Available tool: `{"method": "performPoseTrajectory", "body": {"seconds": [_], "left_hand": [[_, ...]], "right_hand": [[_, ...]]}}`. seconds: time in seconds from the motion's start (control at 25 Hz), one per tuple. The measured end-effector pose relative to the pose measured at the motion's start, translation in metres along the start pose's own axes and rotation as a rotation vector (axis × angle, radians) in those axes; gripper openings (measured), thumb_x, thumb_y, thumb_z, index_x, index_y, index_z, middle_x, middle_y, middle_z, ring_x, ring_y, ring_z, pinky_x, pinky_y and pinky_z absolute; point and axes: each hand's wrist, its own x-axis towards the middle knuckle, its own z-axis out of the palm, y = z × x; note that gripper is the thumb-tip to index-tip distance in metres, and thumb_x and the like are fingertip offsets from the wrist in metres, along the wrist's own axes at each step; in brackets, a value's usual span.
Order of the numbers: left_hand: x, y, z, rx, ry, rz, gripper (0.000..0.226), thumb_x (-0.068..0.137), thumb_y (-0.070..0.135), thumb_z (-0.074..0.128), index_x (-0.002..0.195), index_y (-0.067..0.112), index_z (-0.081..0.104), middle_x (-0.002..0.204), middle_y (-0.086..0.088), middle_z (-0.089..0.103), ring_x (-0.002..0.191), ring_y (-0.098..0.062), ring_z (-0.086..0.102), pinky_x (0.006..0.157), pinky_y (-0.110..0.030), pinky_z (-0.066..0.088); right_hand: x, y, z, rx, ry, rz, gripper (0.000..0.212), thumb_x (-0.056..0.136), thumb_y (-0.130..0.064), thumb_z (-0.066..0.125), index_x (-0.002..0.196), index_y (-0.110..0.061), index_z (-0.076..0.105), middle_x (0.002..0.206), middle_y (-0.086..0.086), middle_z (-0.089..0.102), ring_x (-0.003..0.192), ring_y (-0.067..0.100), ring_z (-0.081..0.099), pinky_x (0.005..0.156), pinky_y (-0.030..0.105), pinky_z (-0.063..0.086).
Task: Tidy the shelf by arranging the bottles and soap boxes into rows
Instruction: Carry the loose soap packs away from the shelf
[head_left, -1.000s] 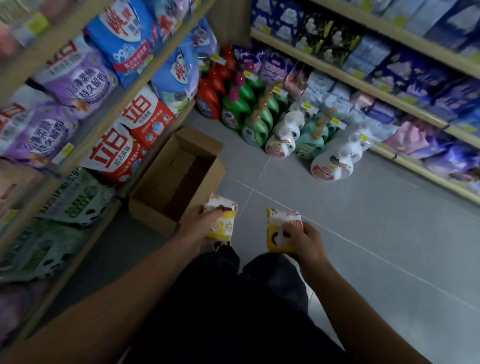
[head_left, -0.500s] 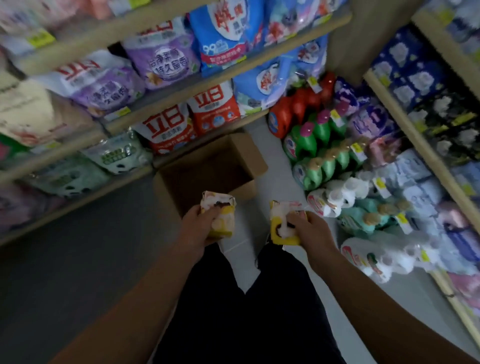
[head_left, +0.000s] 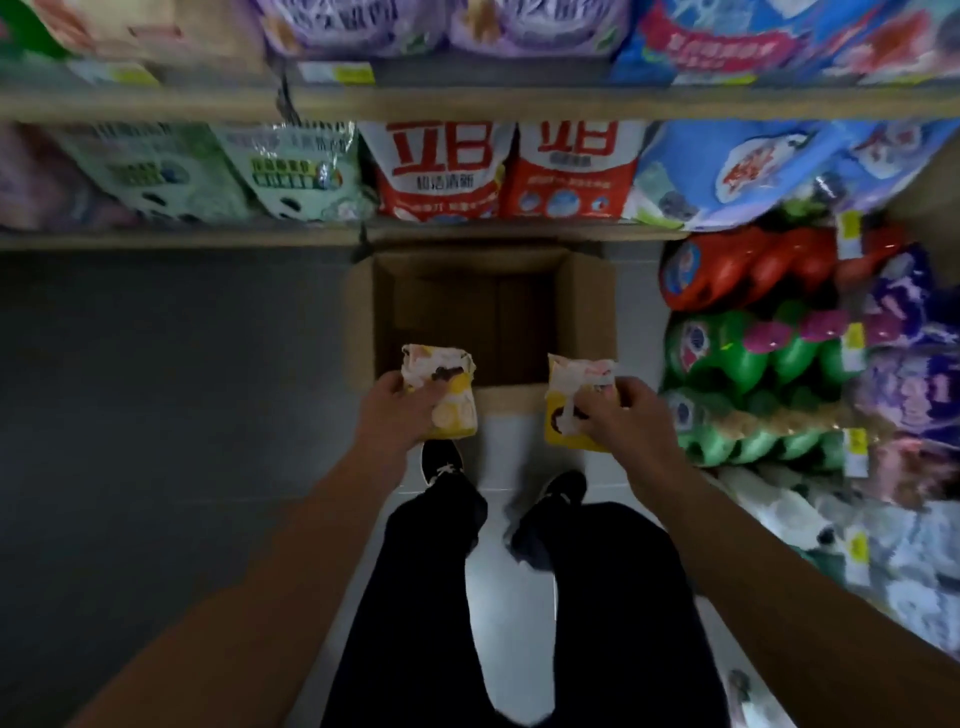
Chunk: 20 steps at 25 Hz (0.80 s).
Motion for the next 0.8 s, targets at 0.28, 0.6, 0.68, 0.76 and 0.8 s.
{"method": "performPoseTrajectory", "body": {"seconds": [0.28, 0.6, 0.68, 0.76, 0.8], "left_hand": [[0.219, -0.056, 0.015, 0.072, 0.044, 0.036, 0.037, 0.083, 0.013, 0.072, 0.119, 0.010, 0.060, 0.115, -0.013, 0.068, 0.102, -0.032, 0.068, 0.092, -0.056, 0.053], [0.449, -0.141, 0.050, 0.353, -0.020, 0.183, 0.043, 0.084, 0.015, 0.074, 0.124, 0.007, 0.061, 0.119, -0.010, 0.067, 0.107, -0.025, 0.066, 0.094, -0.048, 0.053], [0.486, -0.153, 0.059, 0.460, -0.019, 0.233, 0.046, 0.084, 0.016, 0.074, 0.127, 0.007, 0.058, 0.123, -0.011, 0.065, 0.111, -0.025, 0.063, 0.096, -0.046, 0.052], [0.511, -0.162, 0.068, 0.498, -0.008, 0.262, 0.049, 0.084, 0.013, 0.074, 0.128, 0.003, 0.056, 0.126, -0.014, 0.063, 0.114, -0.027, 0.061, 0.097, -0.042, 0.051], [0.520, -0.165, 0.071, 0.522, 0.014, 0.273, 0.049, 0.084, 0.011, 0.074, 0.128, 0.000, 0.055, 0.127, -0.015, 0.062, 0.115, -0.027, 0.060, 0.095, -0.035, 0.050]], "right_hand": [[0.207, 0.071, 0.101, -0.043, -0.115, -0.007, 0.029, 0.081, -0.036, 0.069, 0.109, -0.028, 0.065, 0.095, -0.006, 0.070, 0.081, 0.010, 0.068, 0.057, 0.022, 0.048], [0.418, 0.187, 0.213, -0.187, -0.178, -0.047, 0.041, 0.087, -0.021, 0.070, 0.125, -0.009, 0.060, 0.118, 0.008, 0.065, 0.104, 0.024, 0.063, 0.086, 0.041, 0.055], [0.452, 0.204, 0.228, -0.240, -0.211, -0.046, 0.043, 0.087, -0.017, 0.069, 0.128, -0.008, 0.059, 0.122, 0.012, 0.064, 0.110, 0.028, 0.061, 0.089, 0.038, 0.052], [0.474, 0.215, 0.238, -0.259, -0.218, -0.030, 0.044, 0.088, -0.014, 0.068, 0.130, -0.007, 0.058, 0.125, 0.013, 0.062, 0.109, 0.026, 0.061, 0.084, 0.034, 0.051], [0.481, 0.219, 0.241, -0.266, -0.222, -0.032, 0.042, 0.089, -0.013, 0.068, 0.130, -0.006, 0.058, 0.125, 0.013, 0.062, 0.107, 0.024, 0.060, 0.083, 0.033, 0.050]]}}
